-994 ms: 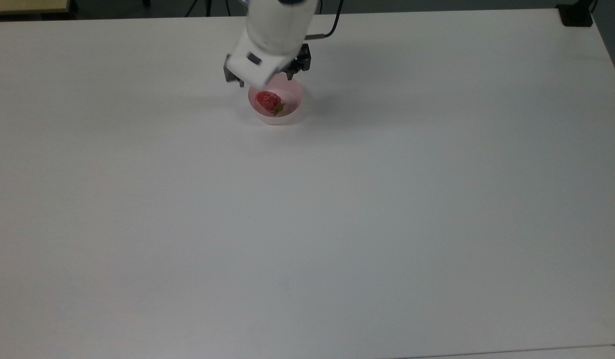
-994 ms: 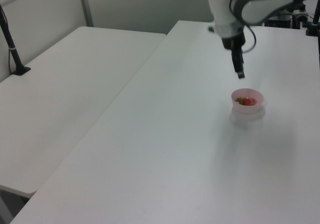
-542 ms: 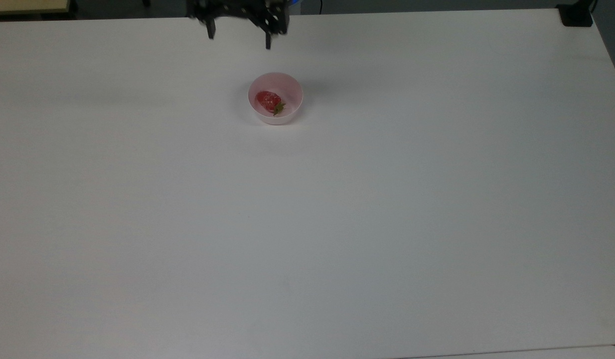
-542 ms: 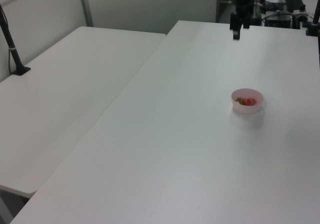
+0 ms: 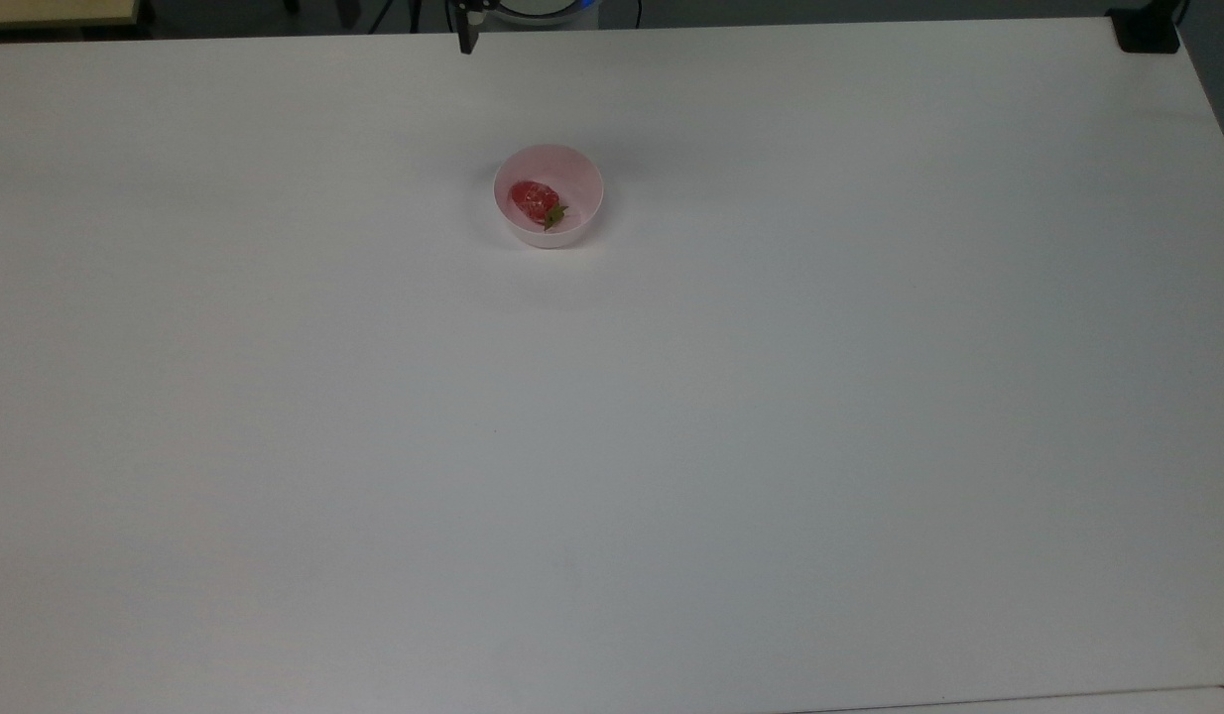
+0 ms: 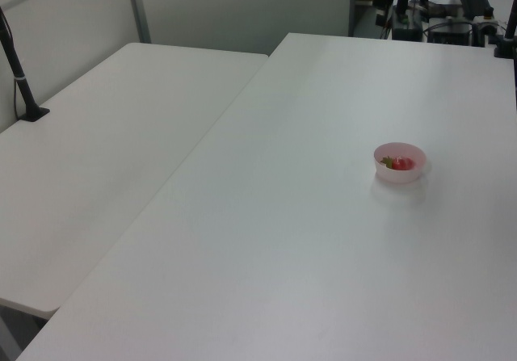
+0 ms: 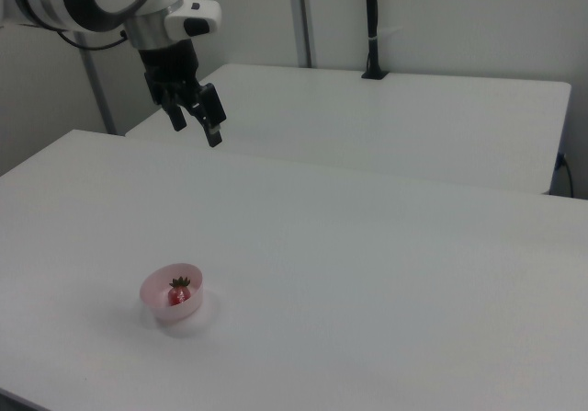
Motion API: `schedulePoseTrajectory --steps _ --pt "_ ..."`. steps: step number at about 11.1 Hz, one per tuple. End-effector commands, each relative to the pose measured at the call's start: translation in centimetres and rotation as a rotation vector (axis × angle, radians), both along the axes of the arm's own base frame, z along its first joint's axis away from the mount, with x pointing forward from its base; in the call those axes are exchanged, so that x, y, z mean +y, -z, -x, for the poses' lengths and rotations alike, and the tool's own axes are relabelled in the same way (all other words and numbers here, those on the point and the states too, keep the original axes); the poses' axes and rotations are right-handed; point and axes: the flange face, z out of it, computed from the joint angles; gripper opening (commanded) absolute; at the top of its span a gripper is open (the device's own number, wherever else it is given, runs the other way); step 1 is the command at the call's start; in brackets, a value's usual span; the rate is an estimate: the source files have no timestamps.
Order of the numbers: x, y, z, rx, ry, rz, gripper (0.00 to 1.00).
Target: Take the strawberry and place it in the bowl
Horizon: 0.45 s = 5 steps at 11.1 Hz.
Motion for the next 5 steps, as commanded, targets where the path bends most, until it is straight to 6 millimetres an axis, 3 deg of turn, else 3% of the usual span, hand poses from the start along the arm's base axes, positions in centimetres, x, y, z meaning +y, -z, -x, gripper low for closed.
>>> schedulePoseTrajectory --steps 1,5 --pt "-0.54 -0.62 -0.59 -0.011 -0.032 0.024 1.0" --pt "-0.54 -0.48 -1.34 0.043 -0.033 0.021 1.0"
